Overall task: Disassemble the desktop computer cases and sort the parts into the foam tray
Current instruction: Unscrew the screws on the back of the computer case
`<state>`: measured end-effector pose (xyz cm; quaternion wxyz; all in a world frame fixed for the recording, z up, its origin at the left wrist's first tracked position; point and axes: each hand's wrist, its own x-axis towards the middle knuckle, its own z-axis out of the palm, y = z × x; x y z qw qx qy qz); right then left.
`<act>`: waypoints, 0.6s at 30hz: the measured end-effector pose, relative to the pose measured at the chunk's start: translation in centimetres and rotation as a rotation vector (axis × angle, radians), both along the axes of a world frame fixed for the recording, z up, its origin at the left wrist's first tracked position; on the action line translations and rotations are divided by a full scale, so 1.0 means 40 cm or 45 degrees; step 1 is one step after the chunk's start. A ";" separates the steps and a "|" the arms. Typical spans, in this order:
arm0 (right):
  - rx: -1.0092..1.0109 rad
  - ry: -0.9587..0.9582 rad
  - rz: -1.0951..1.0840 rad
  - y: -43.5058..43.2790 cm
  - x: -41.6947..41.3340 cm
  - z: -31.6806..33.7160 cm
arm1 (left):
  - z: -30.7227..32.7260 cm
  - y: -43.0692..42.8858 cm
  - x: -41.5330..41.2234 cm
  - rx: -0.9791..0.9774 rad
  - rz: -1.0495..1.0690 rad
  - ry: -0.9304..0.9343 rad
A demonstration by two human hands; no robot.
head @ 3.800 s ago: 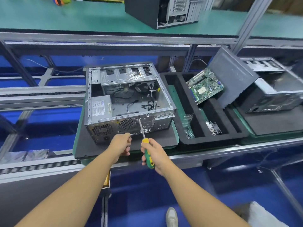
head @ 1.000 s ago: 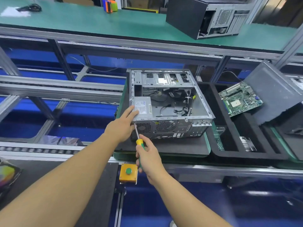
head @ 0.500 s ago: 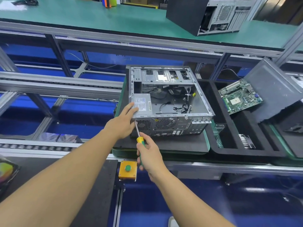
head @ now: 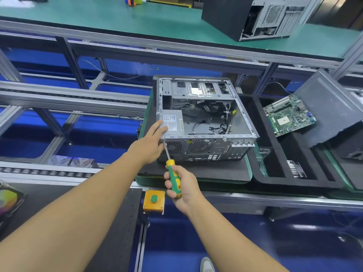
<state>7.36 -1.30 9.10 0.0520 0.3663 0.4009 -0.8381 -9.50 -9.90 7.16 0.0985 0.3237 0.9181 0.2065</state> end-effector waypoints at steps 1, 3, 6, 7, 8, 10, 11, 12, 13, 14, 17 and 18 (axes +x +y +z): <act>0.098 -0.035 0.031 -0.003 -0.001 0.001 | 0.000 0.001 0.002 0.009 0.001 -0.003; 0.230 -0.089 0.093 -0.012 -0.009 0.005 | -0.001 0.001 0.004 0.023 -0.005 -0.004; -0.017 -0.120 0.146 -0.025 -0.022 0.031 | -0.001 -0.001 0.002 0.010 -0.008 0.019; -0.091 -0.111 0.145 -0.026 -0.022 0.036 | 0.000 -0.003 0.001 0.004 -0.011 0.038; -0.143 -0.090 0.142 -0.028 -0.021 0.037 | 0.001 -0.005 -0.001 -0.003 -0.019 0.066; -0.230 -0.024 0.131 -0.030 -0.013 0.033 | 0.002 -0.011 -0.004 -0.014 -0.034 0.134; -0.263 -0.003 0.127 -0.030 -0.009 0.030 | 0.002 -0.014 -0.007 -0.015 -0.036 0.165; -0.280 0.011 0.129 -0.028 -0.005 0.027 | 0.001 -0.015 -0.009 -0.009 -0.035 0.189; -0.283 0.020 0.131 -0.026 -0.003 0.025 | 0.001 -0.016 -0.011 0.004 -0.034 0.207; -0.275 0.014 0.131 -0.027 -0.005 0.025 | 0.002 -0.016 -0.014 0.022 -0.032 0.218; -0.271 -0.033 0.098 -0.038 -0.019 0.035 | 0.015 -0.016 -0.022 0.053 -0.015 0.213; -0.253 -0.060 0.092 -0.040 -0.021 0.038 | 0.020 -0.016 -0.022 0.045 -0.012 0.216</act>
